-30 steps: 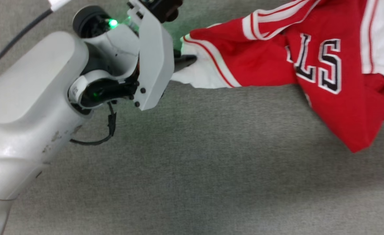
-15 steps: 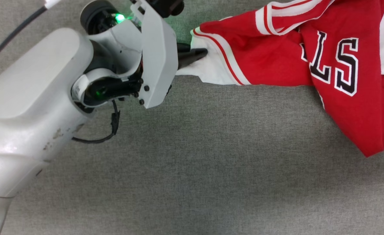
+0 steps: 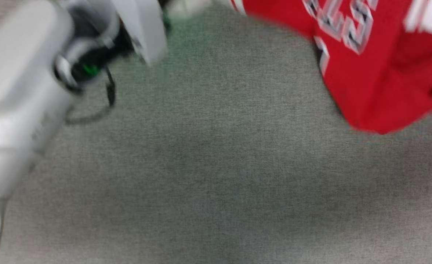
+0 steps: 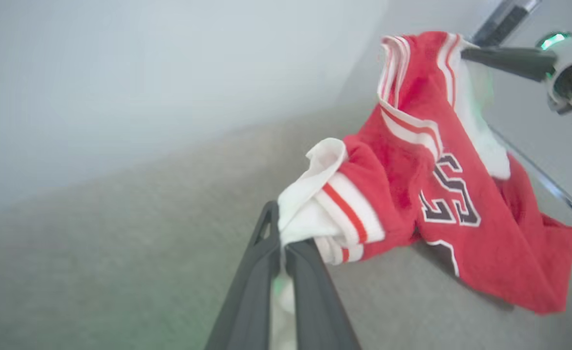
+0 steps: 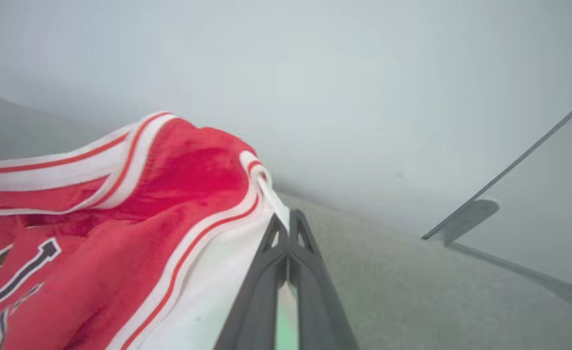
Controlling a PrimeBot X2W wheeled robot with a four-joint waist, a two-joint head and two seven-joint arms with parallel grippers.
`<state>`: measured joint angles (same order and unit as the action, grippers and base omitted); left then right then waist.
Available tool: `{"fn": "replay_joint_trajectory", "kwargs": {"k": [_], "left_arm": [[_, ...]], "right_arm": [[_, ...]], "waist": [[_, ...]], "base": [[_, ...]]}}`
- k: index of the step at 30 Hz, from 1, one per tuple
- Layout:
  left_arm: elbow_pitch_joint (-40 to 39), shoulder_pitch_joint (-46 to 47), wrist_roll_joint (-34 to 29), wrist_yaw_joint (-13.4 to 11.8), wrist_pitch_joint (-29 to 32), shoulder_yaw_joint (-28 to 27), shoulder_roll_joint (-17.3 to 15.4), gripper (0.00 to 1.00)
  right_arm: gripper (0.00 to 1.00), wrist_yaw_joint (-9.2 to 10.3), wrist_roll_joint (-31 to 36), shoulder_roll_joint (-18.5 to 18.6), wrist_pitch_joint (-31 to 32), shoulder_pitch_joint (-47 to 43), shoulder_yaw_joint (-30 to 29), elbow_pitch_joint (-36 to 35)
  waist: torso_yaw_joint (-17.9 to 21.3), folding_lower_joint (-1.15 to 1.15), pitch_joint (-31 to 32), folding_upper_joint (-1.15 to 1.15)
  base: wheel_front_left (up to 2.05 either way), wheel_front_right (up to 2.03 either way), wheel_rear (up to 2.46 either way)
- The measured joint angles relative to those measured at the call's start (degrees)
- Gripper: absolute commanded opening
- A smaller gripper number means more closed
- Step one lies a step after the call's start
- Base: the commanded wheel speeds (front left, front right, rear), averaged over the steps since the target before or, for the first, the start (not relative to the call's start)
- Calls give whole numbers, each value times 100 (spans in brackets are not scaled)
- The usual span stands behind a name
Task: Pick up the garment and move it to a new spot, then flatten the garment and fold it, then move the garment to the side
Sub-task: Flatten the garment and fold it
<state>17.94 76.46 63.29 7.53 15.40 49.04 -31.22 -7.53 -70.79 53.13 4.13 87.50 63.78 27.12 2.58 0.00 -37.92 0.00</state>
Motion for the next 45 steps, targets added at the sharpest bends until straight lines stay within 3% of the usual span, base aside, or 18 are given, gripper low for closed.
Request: {"fn": "replay_joint_trajectory", "kwargs": {"k": [5,16,20,24,27,30,36,45], "left_arm": [[890,717,14,-9,-829,-566,371,0],[2846,3502,-336,-323,-2413,-1513,1095,0],[3270,3723,-328,-210,-2595,-1515,1245,0],[3499,3210,-268,-51,-2298,-1232,1254,0],[3321,2348,-7,-38,-2124,-1087,1104,0],[2526,1311,445,-21,-1804,-848,798,0],[660,-874,985,-20,-1653,-183,-216,0],[-853,-2933,1457,-14,-1906,270,-1237,0]], "right_arm": [[0,0,428,-479,-606,817,-259,979],[0,-1,1360,-1760,-1857,2802,-1043,2996],[0,-1,1559,-1983,-1902,2891,-1133,3134],[0,0,1528,-1962,-1909,2331,-968,2918],[0,-1,1426,-1819,-1908,1606,-726,2558],[0,0,1227,-1477,-1897,866,-411,1989],[0,-1,989,-337,-1900,-678,243,449],[0,-1,412,1056,-1722,-2625,447,-1259]], "waist": [[-69,0,15,0],[38,0,39,0],[55,0,179,0],[38,0,315,0],[26,0,417,0],[12,0,521,0],[-42,0,719,0],[-127,0,1108,0]], "base": [[0,0,0],[0,0,0],[0,0,0],[0,0,0],[0,0,0],[0,0,0],[0,0,0],[0,0,0]]}}
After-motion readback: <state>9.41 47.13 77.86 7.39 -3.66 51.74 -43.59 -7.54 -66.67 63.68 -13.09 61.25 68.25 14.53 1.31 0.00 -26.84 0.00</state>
